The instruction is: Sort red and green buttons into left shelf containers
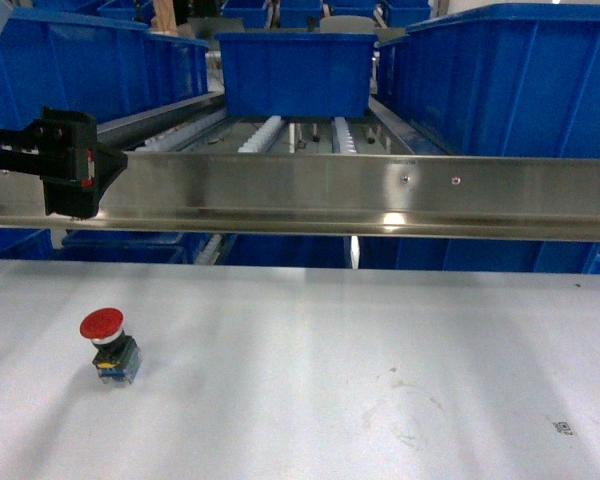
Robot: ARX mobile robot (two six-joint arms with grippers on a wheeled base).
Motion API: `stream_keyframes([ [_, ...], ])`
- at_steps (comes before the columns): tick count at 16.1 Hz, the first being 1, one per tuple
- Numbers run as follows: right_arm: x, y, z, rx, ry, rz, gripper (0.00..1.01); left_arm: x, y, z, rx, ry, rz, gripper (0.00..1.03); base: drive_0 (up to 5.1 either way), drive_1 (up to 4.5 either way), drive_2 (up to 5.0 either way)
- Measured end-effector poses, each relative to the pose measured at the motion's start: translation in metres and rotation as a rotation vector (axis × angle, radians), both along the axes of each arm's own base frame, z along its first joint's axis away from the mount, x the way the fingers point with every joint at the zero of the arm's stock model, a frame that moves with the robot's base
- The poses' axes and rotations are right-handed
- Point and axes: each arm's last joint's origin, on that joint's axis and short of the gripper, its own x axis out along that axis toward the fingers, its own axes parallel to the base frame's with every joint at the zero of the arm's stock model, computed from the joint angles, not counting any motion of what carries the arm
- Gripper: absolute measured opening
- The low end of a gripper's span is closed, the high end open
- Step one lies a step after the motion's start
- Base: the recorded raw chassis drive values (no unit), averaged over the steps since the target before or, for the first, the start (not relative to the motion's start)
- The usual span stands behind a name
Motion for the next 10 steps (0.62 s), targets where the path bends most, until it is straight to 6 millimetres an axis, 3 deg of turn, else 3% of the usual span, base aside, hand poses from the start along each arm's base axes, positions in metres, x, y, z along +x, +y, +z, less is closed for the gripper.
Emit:
stream_keyframes([
  [3, 0.000, 0.000, 0.000, -0.001, -0.002, -0.001, 0.28, 0.002, 0.000, -0.012, 0.009, 0.090, 0.042, 0.98, 0.0, 0.00, 0.0],
  [5, 0.000, 0.000, 0.000, 0.000, -0.002, 0.000, 0.28, 0.019, -0.004, -0.029, -0.005, 0.203, 0.069, 0.98, 0.0, 0.00, 0.0],
  [10, 0.000, 0.000, 0.000, 0.000, -0.002, 0.000, 0.28, 0.057, -0.015, -0.048, 0.007, 0.383, 0.157, 0.98, 0.0, 0.00, 0.0],
])
